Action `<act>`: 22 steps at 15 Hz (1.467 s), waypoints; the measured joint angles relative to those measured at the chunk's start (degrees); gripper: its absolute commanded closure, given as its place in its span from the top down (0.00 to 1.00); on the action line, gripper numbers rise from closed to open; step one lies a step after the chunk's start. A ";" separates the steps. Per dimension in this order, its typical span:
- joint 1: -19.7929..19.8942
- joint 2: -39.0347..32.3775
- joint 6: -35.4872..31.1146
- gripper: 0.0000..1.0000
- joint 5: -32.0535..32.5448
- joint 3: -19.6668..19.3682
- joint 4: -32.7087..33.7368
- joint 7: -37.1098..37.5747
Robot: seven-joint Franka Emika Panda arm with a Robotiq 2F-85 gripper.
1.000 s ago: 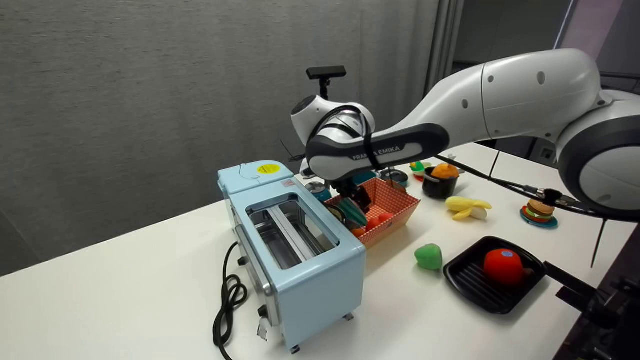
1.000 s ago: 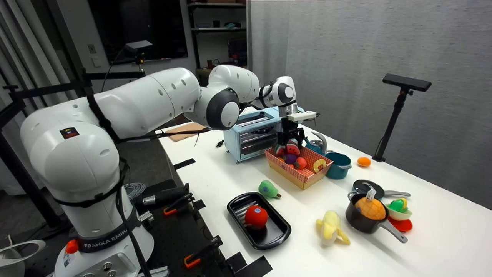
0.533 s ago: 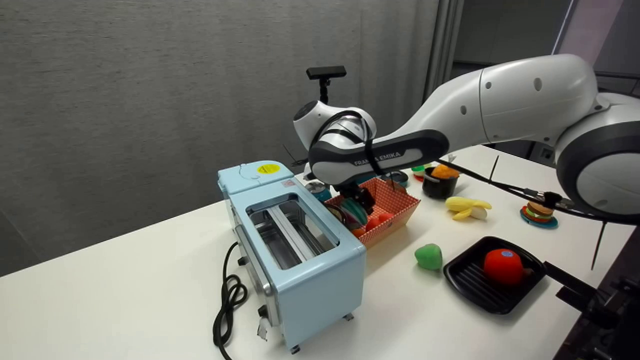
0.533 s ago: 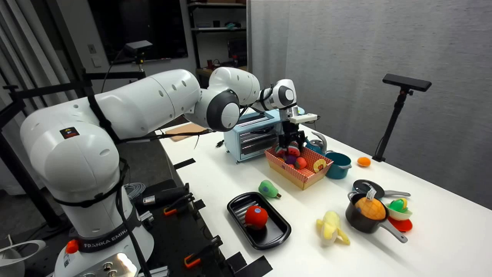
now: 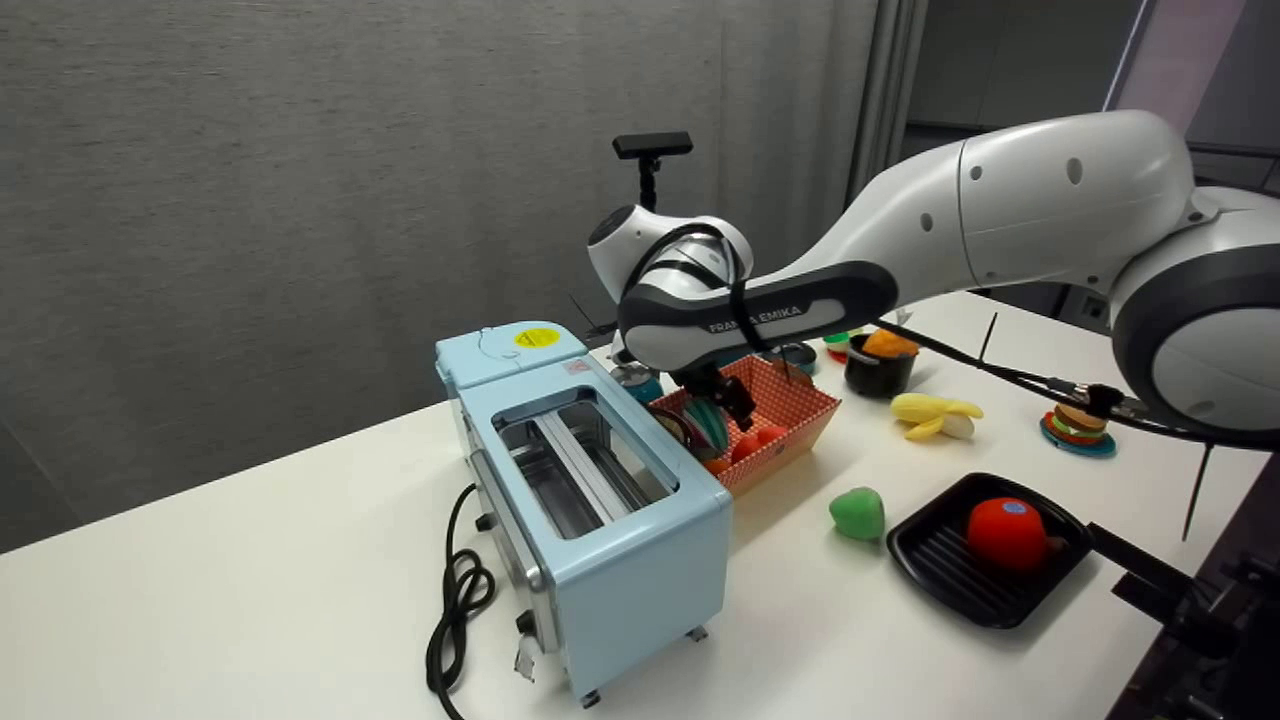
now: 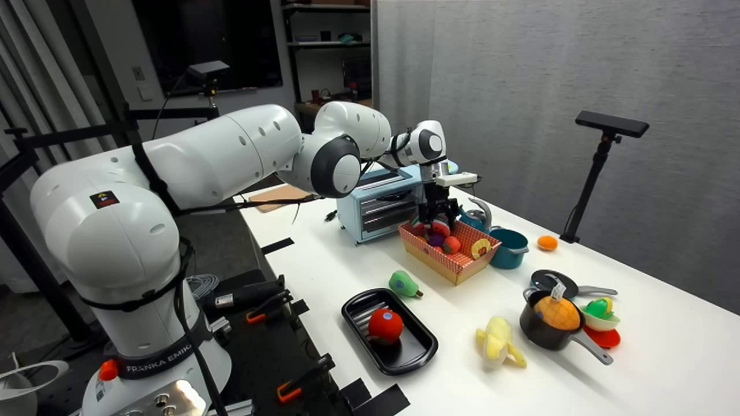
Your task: Get the toy squishy watermelon and put it in the green pot
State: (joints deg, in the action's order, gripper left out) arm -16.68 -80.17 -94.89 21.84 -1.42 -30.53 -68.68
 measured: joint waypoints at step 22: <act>0.55 0.06 -0.72 0.00 -0.02 0.21 0.07 0.25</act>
State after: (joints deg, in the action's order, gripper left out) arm -16.13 -80.11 -95.61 21.82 -1.21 -30.45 -68.43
